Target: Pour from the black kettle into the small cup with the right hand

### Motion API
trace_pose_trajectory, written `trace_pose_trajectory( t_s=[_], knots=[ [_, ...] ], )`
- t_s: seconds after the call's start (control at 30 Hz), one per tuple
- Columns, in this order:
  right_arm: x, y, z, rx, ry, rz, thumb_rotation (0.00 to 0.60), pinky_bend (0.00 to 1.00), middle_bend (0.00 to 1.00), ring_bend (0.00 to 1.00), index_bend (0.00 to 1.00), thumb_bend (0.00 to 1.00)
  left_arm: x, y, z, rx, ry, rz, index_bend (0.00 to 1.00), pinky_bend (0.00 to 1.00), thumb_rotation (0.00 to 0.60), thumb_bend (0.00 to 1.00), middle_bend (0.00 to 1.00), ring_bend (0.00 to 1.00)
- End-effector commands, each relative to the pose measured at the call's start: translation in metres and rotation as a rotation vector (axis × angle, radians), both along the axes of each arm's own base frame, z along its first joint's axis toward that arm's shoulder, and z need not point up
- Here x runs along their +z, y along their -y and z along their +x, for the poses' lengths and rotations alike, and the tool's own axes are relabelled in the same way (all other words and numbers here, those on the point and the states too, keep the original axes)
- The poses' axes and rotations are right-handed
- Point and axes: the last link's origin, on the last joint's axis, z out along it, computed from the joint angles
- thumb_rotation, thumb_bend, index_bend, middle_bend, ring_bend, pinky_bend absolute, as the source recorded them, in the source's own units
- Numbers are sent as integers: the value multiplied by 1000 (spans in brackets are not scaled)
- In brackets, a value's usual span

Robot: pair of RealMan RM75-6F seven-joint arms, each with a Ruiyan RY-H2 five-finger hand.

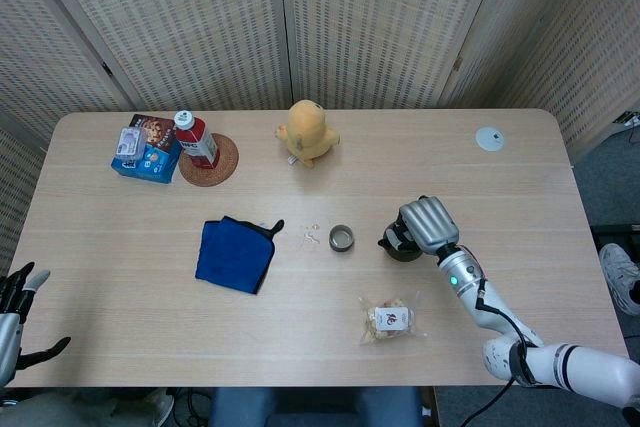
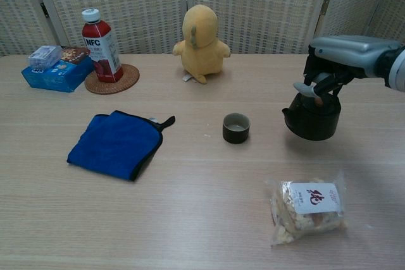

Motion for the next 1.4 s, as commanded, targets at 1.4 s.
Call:
trace_pose_trajectory(
  t_s=[1.4],
  knots=[
    [-51, 49, 94, 296, -354, 27, 437, 492, 1000, 980, 1000, 489, 7, 17, -2, 18, -8, 39, 109, 0, 600, 98, 0, 26]
  ],
)
